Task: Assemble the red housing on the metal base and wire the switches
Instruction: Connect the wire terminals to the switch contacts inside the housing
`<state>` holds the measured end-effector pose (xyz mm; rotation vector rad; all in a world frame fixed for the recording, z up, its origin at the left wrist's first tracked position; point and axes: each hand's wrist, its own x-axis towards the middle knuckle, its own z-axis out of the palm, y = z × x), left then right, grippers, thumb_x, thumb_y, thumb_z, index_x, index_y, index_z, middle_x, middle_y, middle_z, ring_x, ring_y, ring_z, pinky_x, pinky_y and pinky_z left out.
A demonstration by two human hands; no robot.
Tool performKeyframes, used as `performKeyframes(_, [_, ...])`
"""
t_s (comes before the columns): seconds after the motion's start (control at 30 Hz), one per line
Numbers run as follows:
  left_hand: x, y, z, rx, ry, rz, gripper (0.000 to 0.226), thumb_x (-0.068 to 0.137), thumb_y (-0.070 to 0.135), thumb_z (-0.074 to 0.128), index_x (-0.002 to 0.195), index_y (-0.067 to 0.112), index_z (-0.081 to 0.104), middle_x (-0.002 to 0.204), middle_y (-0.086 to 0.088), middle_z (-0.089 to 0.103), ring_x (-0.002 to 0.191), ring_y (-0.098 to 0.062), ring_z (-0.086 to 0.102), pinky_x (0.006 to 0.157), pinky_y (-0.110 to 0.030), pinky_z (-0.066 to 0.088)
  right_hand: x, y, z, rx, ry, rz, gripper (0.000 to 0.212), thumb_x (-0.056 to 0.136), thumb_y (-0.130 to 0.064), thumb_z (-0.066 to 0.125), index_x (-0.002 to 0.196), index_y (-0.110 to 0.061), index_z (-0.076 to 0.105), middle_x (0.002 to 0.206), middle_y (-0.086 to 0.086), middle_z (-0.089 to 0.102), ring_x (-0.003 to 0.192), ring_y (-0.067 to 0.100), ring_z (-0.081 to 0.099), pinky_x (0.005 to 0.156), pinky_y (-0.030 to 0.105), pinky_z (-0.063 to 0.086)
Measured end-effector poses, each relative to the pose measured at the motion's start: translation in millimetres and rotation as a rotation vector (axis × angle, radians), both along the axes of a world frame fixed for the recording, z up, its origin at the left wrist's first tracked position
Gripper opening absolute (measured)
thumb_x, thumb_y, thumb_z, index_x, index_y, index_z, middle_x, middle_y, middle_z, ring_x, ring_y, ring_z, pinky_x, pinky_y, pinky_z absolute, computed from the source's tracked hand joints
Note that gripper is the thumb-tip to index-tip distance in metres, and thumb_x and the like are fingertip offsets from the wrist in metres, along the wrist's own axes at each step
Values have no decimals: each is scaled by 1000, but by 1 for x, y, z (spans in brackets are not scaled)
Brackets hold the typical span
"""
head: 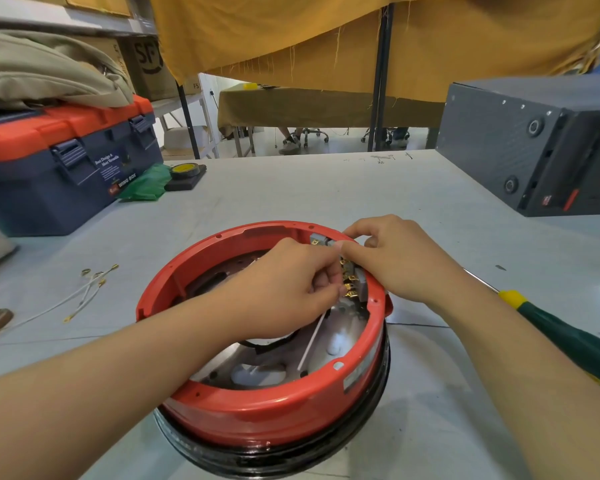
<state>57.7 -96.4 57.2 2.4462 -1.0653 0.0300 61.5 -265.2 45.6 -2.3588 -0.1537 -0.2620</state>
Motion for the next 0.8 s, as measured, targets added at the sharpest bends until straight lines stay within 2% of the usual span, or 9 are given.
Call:
performKeyframes(0.27, [-1, -2, -1, -18, -32, 16, 12, 86, 15, 61, 75, 16, 56, 54, 12, 51, 56, 2, 50, 54, -7, 33, -1, 1, 0, -4, -3, -19, 20, 87, -39, 57, 91, -24, 69, 41, -6, 46, 39, 5, 44, 45, 15, 35])
performKeyframes(0.53, [0, -2, 0, -43, 27, 3, 11, 87, 13, 61, 76, 15, 59, 57, 9, 54, 55, -1, 50, 54, -8, 33, -1, 1, 0, 1, -6, -18, 20, 88, -38, 57, 90, -23, 69, 39, -5, 45, 39, 5, 43, 43, 15, 34])
performKeyframes(0.67, [2, 4, 3, -44, 97, -40, 13, 89, 6, 54, 82, 11, 62, 63, 5, 62, 58, -4, 57, 58, -9, 38, -1, 1, 0, 2, -2, -6, 20, 89, -37, 56, 93, -22, 69, 42, -5, 47, 39, 3, 44, 45, 14, 35])
performKeyframes(0.8, [5, 6, 3, -32, 99, -49, 13, 88, 6, 55, 88, 14, 66, 70, -2, 67, 65, -11, 60, 62, -17, 44, -1, 0, 0, 1, 2, 2, 21, 89, -38, 56, 95, -22, 68, 45, -4, 50, 38, 3, 44, 44, 13, 35])
